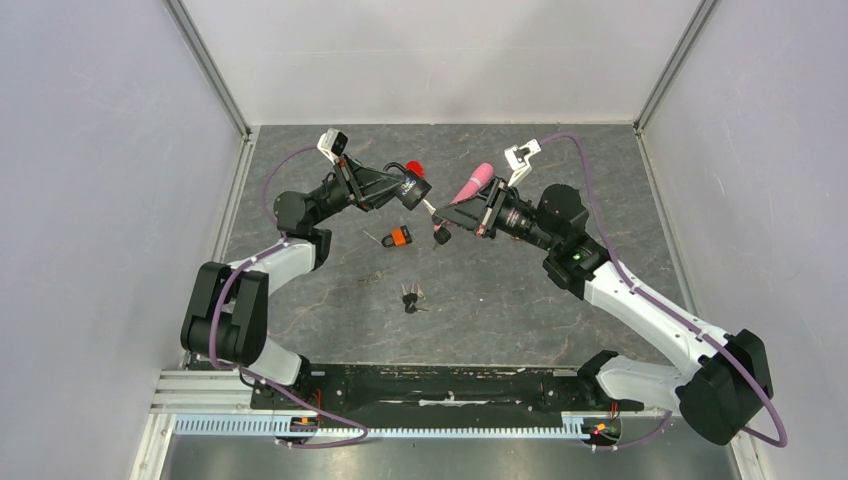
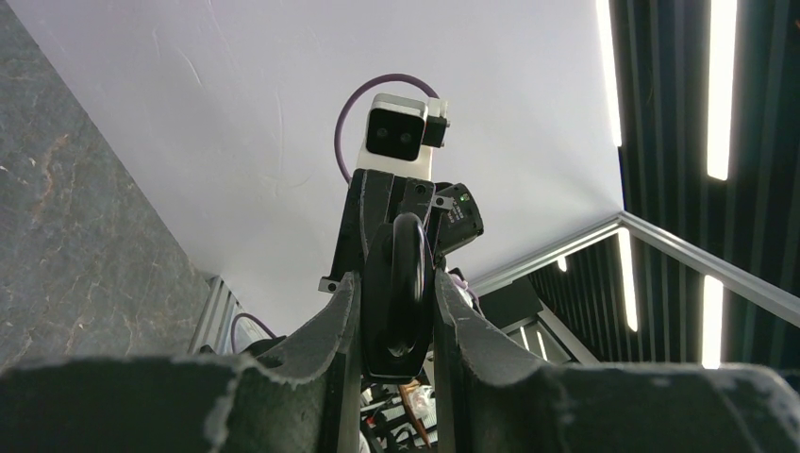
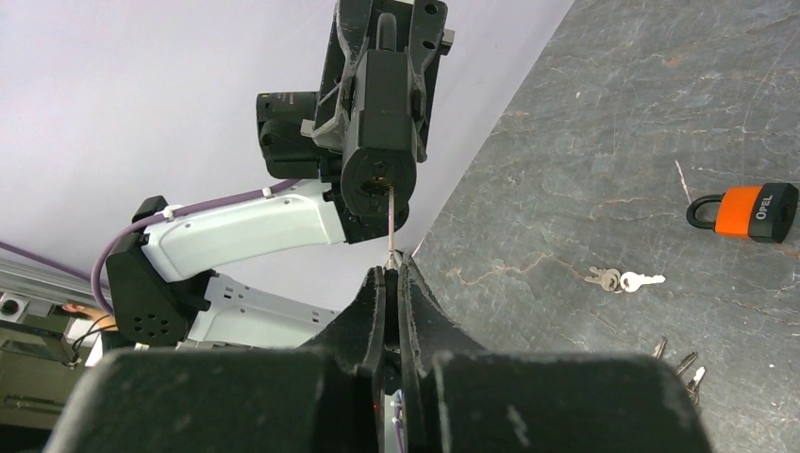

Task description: Unlock with the key

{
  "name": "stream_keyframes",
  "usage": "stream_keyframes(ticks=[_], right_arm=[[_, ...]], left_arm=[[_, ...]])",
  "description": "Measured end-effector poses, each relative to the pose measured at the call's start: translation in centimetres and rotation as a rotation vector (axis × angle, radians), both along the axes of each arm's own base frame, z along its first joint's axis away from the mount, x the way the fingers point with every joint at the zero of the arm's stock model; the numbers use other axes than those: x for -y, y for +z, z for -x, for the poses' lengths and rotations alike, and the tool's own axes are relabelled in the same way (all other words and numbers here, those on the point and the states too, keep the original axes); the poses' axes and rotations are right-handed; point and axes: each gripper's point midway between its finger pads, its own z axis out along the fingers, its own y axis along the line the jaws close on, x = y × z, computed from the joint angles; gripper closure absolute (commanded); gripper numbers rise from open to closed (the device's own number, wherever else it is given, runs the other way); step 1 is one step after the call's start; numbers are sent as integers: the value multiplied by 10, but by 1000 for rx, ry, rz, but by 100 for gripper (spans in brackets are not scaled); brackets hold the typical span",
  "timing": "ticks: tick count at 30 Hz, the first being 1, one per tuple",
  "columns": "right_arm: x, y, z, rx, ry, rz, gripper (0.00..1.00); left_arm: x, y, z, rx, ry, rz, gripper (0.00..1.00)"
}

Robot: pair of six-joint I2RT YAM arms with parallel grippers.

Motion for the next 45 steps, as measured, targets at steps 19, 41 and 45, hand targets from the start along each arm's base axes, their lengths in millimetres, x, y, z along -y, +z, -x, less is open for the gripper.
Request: stream_keyframes(ticks=[19, 41, 45], right_arm=[[0, 6, 0, 5, 2, -21, 100], [-1, 5, 2, -1, 14, -20, 100], [-2, 5, 3, -13, 17, -27, 100]], left_arm=[[1, 1, 2, 5, -7, -2, 98], [2, 0, 6, 1, 1, -49, 98], [2, 0, 7, 17, 9, -59, 98]])
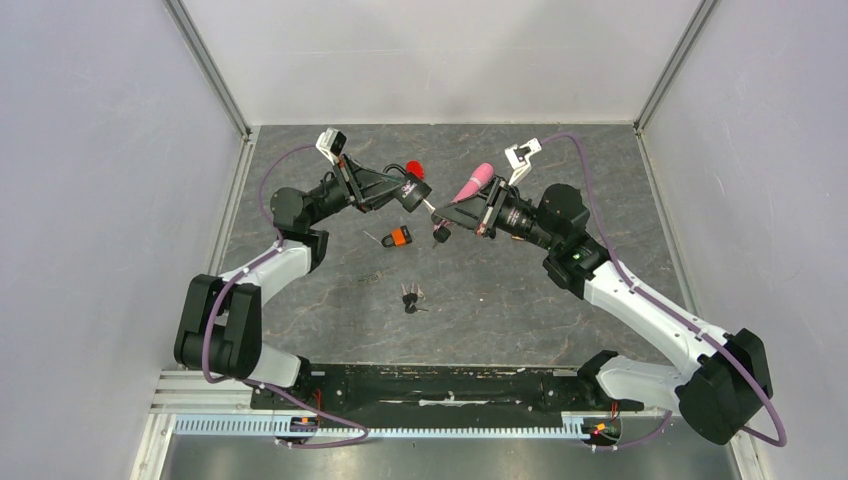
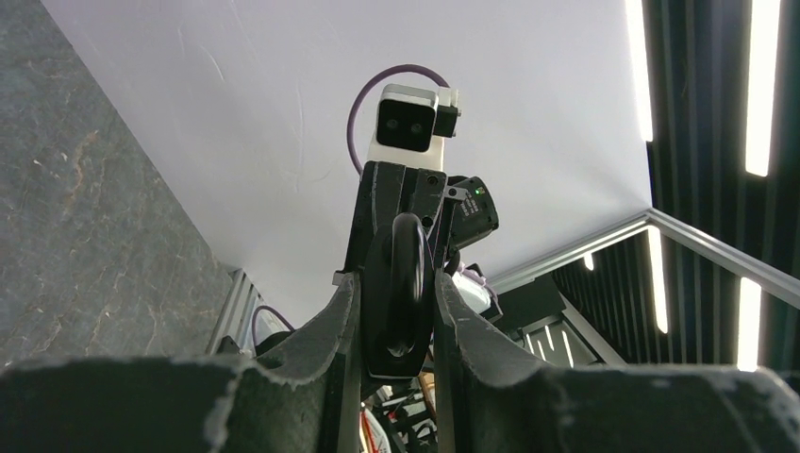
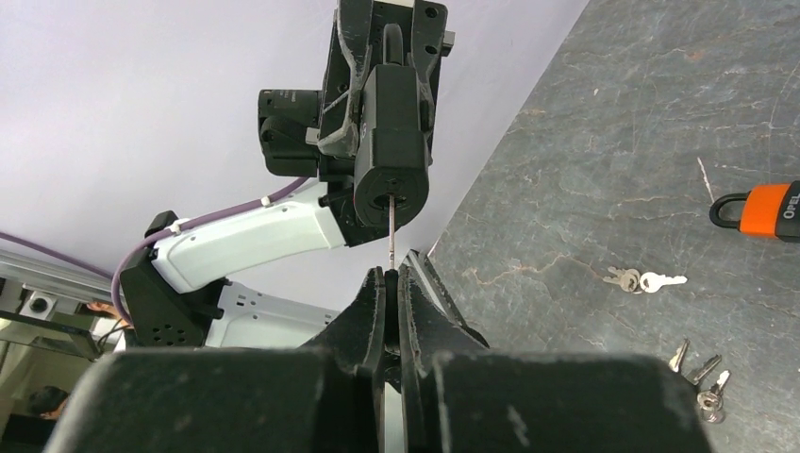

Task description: Unlock with the key

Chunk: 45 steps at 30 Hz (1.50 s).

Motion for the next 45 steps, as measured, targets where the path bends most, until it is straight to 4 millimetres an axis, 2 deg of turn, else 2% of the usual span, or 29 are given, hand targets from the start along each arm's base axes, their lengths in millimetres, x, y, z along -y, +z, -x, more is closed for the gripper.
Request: stream_keyframes(ticks=[11, 17, 22, 26, 31, 37, 45], right_arm=[[0, 7, 2, -7, 17, -69, 100], [0, 8, 3, 26, 25, -98, 100], [-4, -4, 5, 19, 65, -76, 100], [0, -13, 5, 4, 87, -43, 100], [11, -20, -1, -2, 61, -4, 100], [14, -25, 0, 8, 59, 27, 100], [22, -40, -8, 9, 28, 87, 100]], left_arm=[[5, 13, 1, 39, 14, 36, 98], [16, 22, 0, 33, 32, 84, 98], [29, 15, 6, 11, -10, 69, 98], [32, 7, 7, 3, -26, 33, 98], [27, -5, 6, -6, -45, -18, 98], [20, -11, 6, 2, -62, -49, 98], [19, -15, 25, 36, -150, -97, 98]])
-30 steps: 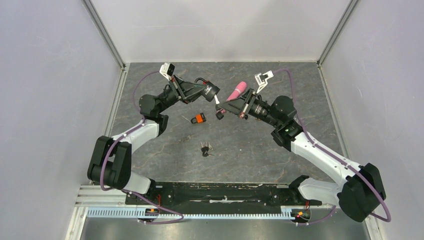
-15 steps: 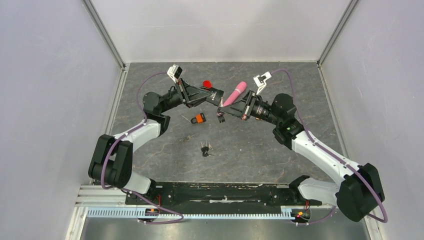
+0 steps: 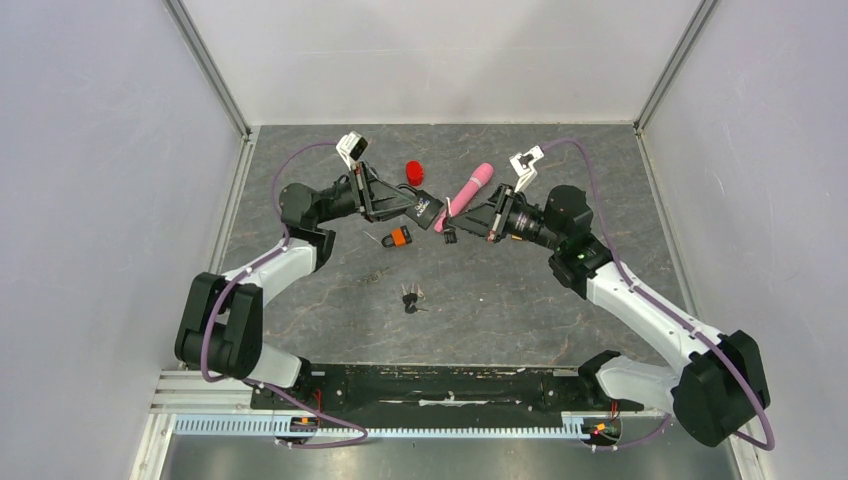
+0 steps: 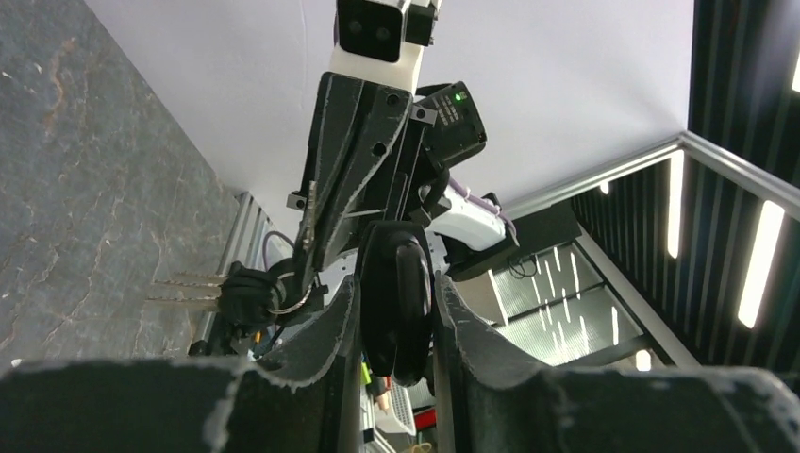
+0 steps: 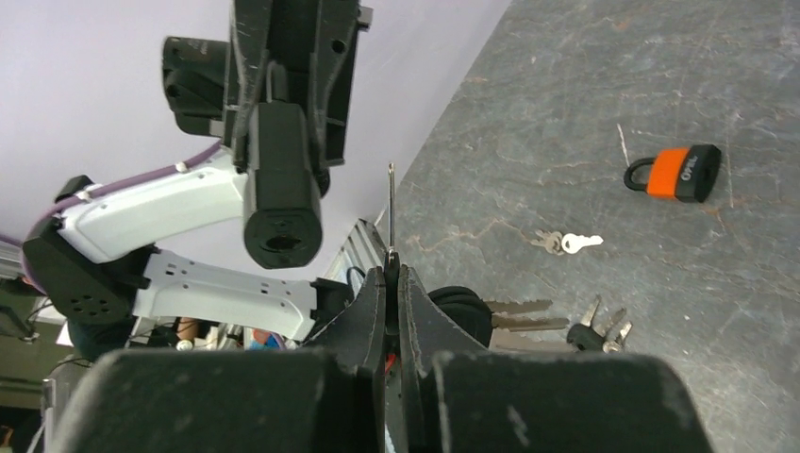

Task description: Unlock with the key

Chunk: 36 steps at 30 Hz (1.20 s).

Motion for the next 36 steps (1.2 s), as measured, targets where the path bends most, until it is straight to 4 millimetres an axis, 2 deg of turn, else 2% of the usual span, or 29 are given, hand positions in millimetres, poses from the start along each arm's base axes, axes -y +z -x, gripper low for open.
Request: stream_keyframes(ticks=[5, 8, 12, 14, 19, 25, 27, 29, 31, 36], right_arm=[[10, -18, 0, 16, -34, 100, 100], [23, -28, 0, 39, -88, 183, 100], [44, -35, 0, 78, -171, 284, 100], [54, -38, 0, 96, -206, 329, 100], [67, -49, 0, 109, -245, 407, 100], [72, -61, 2, 101, -245, 450, 100], [73, -63, 3, 100, -243, 456, 100], [74, -64, 4, 101, -242, 461, 100], [74, -64, 4, 100, -240, 463, 100], [74, -65, 5, 98, -239, 463, 100]], left_arm=[[-6, -6, 1, 26, 2, -32, 98], [-10, -25, -7, 18, 55, -110, 98], [-8, -72, -31, 3, 206, -356, 98], [-5, -93, -36, 16, 250, -481, 98], [9, -163, -24, 67, 270, -808, 98], [20, -251, -14, 169, 238, -1174, 98], [21, -267, -14, 217, 239, -1244, 97], [23, -276, -17, 271, 253, -1285, 94], [28, -275, -24, 344, 285, -1295, 87], [33, -280, -31, 469, 356, -1295, 53]])
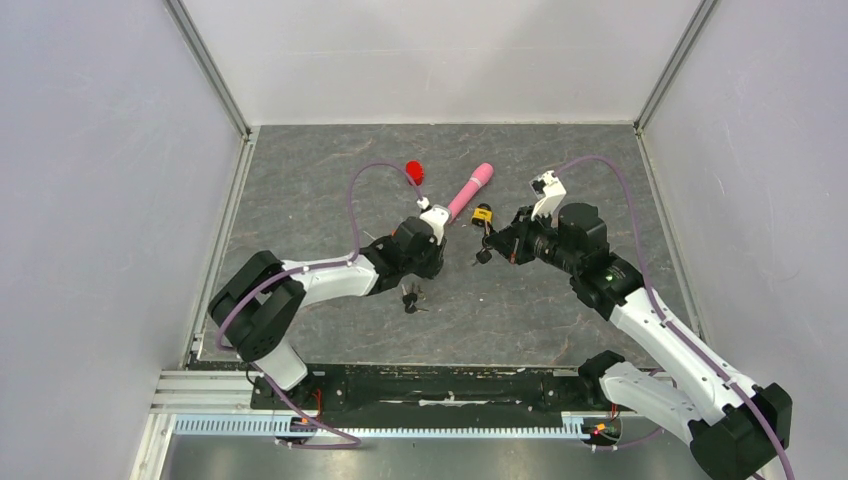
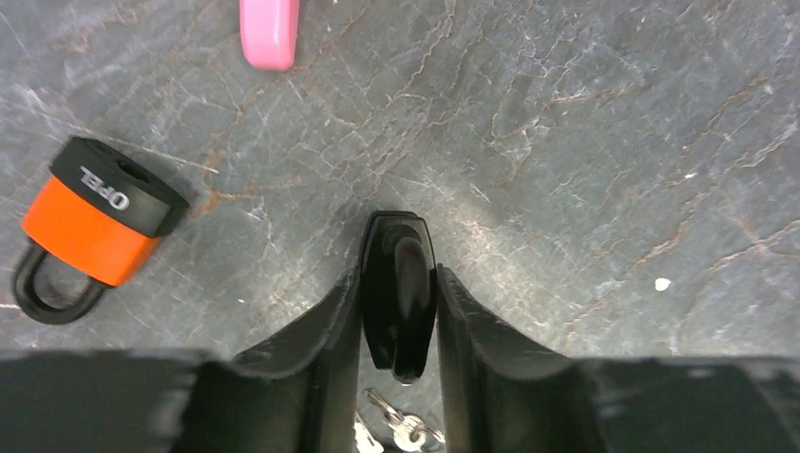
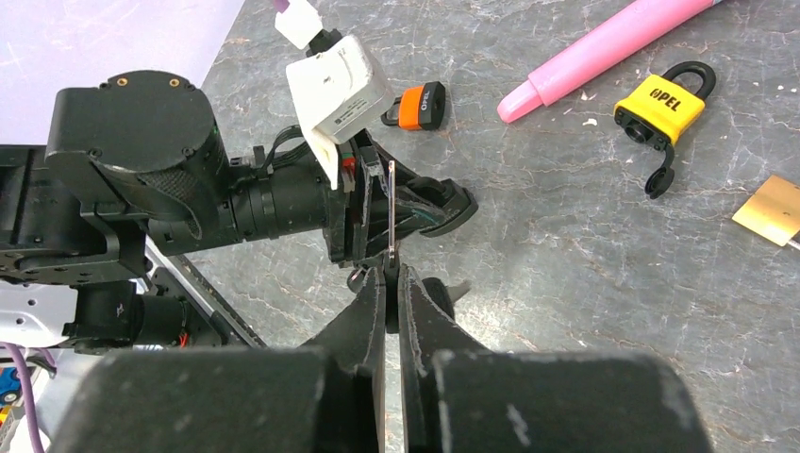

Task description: Unlock with the key

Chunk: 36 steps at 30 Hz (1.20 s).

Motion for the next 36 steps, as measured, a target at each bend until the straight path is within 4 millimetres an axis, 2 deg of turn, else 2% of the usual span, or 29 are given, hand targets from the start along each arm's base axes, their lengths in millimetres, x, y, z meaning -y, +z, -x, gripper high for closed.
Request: stream_keyframes(ticks=[3, 6, 8, 12, 19, 23, 29, 33, 36], right_arm=[[-1, -2, 1, -2, 5, -1, 100], [-1, -6, 2, -11, 11, 2, 100], [-1, -7, 3, -11, 15, 3, 100], [-2, -7, 4, -2, 34, 9, 100], [-12, 2, 10, 45, 119, -8, 100], [-23, 17, 16, 105, 201, -48, 100], [-33, 31, 25, 181, 305, -75, 100], [-38, 39, 34, 214, 375, -96, 100], [-43, 48, 39, 244, 418, -122, 100]], left_arm=[[-2, -2, 0, 47, -9, -16, 30], [-9, -3, 2, 62, -8, -40, 21], [-11, 7, 3, 74, -4, -31, 17], [-11, 48, 5, 123, -8, 28, 15], [-4, 167, 16, 255, -66, 220, 14], [7, 215, 35, 285, -174, 336, 16], [15, 236, 54, 239, -307, 500, 18], [9, 255, 54, 210, -338, 685, 20], [12, 268, 61, 187, -385, 782, 22]])
